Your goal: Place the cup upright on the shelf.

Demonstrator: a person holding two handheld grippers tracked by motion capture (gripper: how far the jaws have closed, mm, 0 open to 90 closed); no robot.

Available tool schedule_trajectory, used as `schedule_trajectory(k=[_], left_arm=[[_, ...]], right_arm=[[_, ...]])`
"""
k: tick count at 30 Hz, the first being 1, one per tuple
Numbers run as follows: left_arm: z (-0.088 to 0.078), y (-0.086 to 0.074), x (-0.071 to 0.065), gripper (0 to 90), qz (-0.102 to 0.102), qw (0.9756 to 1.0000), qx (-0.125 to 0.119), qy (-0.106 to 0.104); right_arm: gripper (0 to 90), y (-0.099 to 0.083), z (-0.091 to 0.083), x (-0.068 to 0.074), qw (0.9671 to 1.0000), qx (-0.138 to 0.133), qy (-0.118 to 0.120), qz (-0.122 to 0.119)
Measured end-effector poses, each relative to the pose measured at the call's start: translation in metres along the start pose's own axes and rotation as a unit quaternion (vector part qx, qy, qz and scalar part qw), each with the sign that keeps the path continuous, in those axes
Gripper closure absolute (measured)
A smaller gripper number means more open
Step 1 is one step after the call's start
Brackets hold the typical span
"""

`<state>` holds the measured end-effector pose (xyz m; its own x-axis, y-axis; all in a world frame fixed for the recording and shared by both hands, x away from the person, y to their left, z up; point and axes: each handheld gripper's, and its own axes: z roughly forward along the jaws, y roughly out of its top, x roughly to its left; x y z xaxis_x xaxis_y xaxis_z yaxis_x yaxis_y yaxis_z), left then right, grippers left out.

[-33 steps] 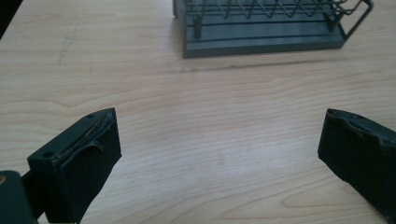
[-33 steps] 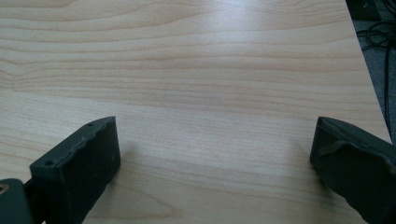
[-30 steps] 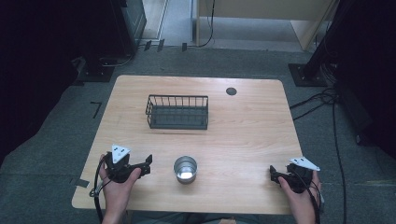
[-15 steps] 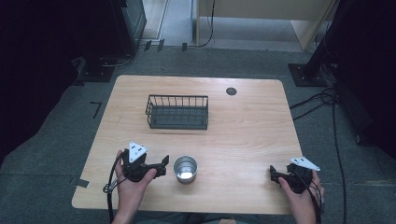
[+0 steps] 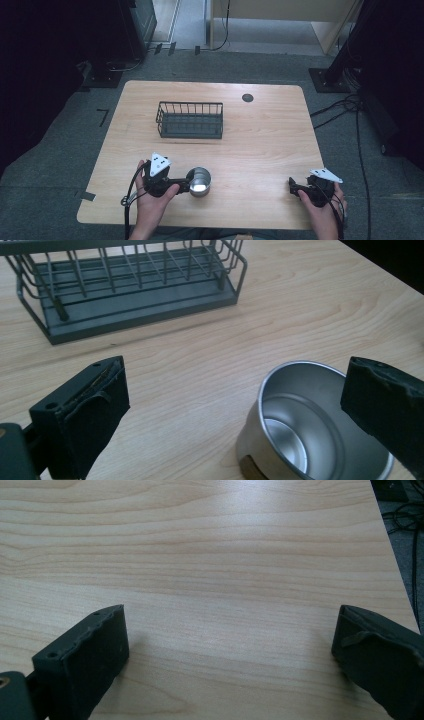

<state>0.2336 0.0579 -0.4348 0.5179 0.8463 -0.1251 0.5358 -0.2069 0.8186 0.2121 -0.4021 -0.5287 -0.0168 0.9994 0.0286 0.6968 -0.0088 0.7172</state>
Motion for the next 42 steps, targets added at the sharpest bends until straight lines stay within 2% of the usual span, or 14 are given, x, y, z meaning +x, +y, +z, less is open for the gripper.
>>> schedule_trajectory(k=[11,19,24,32,42], left_arm=[[0.006,-0.006,-0.019,0.0,0.016,0.9996,0.006,-0.023],[0.016,-0.021,-0.030,0.0,0.027,0.9995,0.011,-0.015],[0.019,-0.027,-0.035,0.0,0.029,0.9991,0.009,-0.029],[0.026,-0.035,-0.041,0.0,0.036,0.9989,0.015,-0.027],[0.043,-0.045,-0.045,0.0,0.048,0.9981,0.037,-0.007]], right_arm=[[1.0,0.000,0.000,0.000,1.0000,0.000,0.000,0.000],[1.0,0.000,0.000,0.000,1.0000,0.000,0.000,0.000],[1.0,0.000,0.000,0.000,1.0000,0.000,0.000,0.000],[1.0,0.000,0.000,0.000,1.0000,0.000,0.000,0.000],[1.0,0.000,0.000,0.000,1.0000,0.000,0.000,0.000]])
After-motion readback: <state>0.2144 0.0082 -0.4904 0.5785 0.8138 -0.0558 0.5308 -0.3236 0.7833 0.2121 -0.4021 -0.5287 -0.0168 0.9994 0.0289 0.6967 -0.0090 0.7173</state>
